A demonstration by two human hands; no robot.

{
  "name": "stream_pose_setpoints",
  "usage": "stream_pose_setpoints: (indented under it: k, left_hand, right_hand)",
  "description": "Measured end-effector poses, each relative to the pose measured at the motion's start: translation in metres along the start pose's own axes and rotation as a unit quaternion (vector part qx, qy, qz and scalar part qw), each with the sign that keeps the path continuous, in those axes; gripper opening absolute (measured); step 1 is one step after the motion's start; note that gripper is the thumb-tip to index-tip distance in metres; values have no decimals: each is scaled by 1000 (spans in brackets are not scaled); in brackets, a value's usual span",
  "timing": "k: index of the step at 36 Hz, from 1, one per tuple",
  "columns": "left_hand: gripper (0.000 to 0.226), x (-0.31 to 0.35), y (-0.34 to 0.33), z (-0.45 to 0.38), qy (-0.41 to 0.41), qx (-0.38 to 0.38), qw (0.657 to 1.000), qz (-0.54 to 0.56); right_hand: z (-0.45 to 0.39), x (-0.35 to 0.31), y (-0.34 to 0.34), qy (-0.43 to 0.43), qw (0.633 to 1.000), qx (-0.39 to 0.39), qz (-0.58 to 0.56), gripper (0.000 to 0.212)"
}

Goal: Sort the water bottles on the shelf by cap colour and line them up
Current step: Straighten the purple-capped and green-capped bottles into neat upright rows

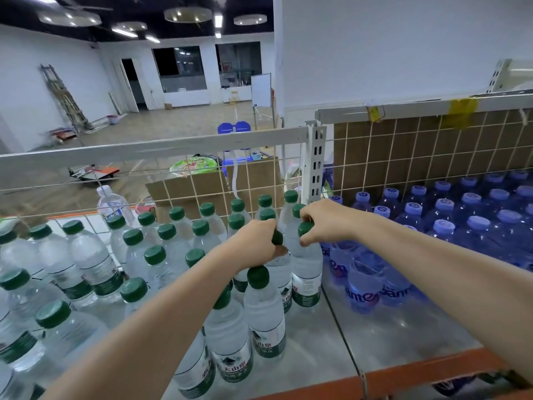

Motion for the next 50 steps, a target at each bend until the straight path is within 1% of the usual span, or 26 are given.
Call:
stream_pose_setpoints:
  k: [5,9,12,15,17,18,20,23,25,28,32,34,38,41,46,50]
  left_hand:
    - [34,0,1,-1,17,-8,1000,4]
    - [46,-2,9,3,32,-26,999,26]
    - [52,-8,20,10,34,-7,999,36]
    - [50,-21,37,18,41,14,998,47]
    - [43,-32,50,25,43,19,999,27]
    - [42,-38,57,29,43,19,999,15]
    - [40,-48,69,39,44,17,999,-8]
    - [28,-65,77,54,46,2,998,-44]
    - [28,-74,78,60,52,-10,996,-68]
    - [35,-84,77,67,65,-19,994,-89]
    - [35,-91,63,70,66,-37,994,-78]
    - [30,-95,53,69,66,-40,995,-66]
    - [28,-97,46,65,60,-18,997,-41]
    - [29,-99,48,63,48,-21,998,-39]
    - [31,-104,53,61,39,-15,999,-35]
    - [32,-105,55,56,30,4,999,-32]
  right_hand:
    - [1,3,-5,-7,999,34,5,34]
    - [6,4,-3,-8,999,15,37,34]
    - [9,1,0,-5,997,17,69,40]
    - [10,-8,5,28,993,65,97,41]
    - [11,-20,8,56,990,106,73,32]
    - [13,-28,9,69,990,114,54,29]
    - [16,-46,11,86,992,88,1,27]
    - [27,-74,12,104,993,-3,-62,28]
    - [32,-88,9,108,991,-47,-65,36]
    - [34,-99,4,98,990,-84,-58,43]
    - [32,-102,-6,93,987,-129,3,43]
    - [33,-102,-12,86,986,-144,6,39]
    - [30,-103,-17,92,987,-128,6,31]
    - [24,-105,-16,100,989,-109,17,23]
    - [7,-112,-13,94,993,-65,-10,26]
    - [-5,-115,-17,78,996,-35,-17,29]
Point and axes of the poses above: each hand's wrist, its own z-axis away from the middle knuckle, its own y-axis out of the back of the hand, x = y × z, the point moved 2 cm from there along -z, towards the middle knuckle, and after that the axes turned 12 degrees about x, right-handed, at the moved point
